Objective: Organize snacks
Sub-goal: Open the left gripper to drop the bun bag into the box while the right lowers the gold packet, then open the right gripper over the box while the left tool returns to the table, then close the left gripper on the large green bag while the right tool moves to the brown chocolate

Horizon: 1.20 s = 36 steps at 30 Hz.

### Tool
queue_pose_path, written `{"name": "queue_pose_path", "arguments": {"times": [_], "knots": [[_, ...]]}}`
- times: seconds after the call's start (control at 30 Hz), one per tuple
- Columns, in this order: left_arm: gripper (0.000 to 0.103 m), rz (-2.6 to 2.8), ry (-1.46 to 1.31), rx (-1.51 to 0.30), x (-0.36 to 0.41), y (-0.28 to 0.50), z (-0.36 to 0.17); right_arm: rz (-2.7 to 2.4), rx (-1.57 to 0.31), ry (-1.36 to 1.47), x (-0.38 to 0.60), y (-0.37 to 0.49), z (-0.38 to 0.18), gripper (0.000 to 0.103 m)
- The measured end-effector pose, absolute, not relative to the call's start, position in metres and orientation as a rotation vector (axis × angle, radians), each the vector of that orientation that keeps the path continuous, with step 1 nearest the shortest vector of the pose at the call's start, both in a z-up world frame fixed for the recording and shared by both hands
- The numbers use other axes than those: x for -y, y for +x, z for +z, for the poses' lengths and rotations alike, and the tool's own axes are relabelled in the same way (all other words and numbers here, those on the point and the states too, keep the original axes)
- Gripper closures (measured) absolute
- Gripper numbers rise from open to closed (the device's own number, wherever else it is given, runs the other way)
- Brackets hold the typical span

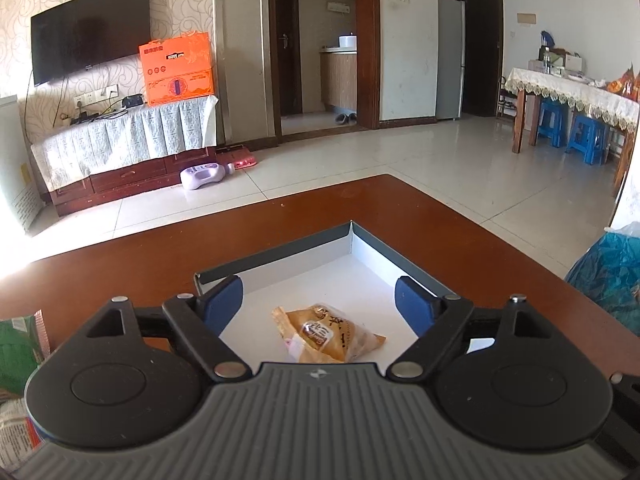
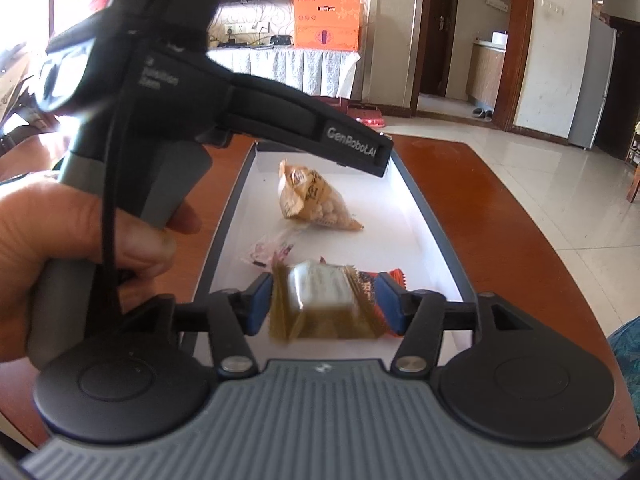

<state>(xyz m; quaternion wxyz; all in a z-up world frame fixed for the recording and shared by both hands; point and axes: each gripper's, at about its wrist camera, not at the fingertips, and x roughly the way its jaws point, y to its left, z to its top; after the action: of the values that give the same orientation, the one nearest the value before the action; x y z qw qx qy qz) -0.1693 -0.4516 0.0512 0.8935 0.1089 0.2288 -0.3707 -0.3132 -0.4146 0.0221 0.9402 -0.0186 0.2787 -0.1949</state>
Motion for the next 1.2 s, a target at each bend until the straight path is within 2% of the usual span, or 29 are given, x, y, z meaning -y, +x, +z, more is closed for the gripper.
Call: {"name": "queue_pose_path", "arguments": {"times": [0.17,0.5,0.77,1.0,1.2], "knots": [[0.016,-0.726,0.211,-0.454,0.422,-0.174,0.061,-0.411,-0.507,-0.042,0.409,-0.318,0.028,0.029],[0.014,-0.587,0.137,-0.446,0.318,-0.17,0.088,-0.364,-0.431,-0.033,0.383,-0.325,0.035,0.029],[0.01,-0.473,0.201,-0.445,0.212,-0.182,0.092,-0.231,-0.447,-0.069,0.335,-0.305,0.038,0.028],[0.003,-0.454,0.253,-0.466,0.121,-0.193,0.095,-0.162,-0.467,-0.015,0.304,-0.29,0.035,0.028],[0.002,-0.449,0.377,-0.452,0.079,-0.2,0.083,-0.149,-0.499,-0.046,0.284,-0.277,0.028,0.028]]}}
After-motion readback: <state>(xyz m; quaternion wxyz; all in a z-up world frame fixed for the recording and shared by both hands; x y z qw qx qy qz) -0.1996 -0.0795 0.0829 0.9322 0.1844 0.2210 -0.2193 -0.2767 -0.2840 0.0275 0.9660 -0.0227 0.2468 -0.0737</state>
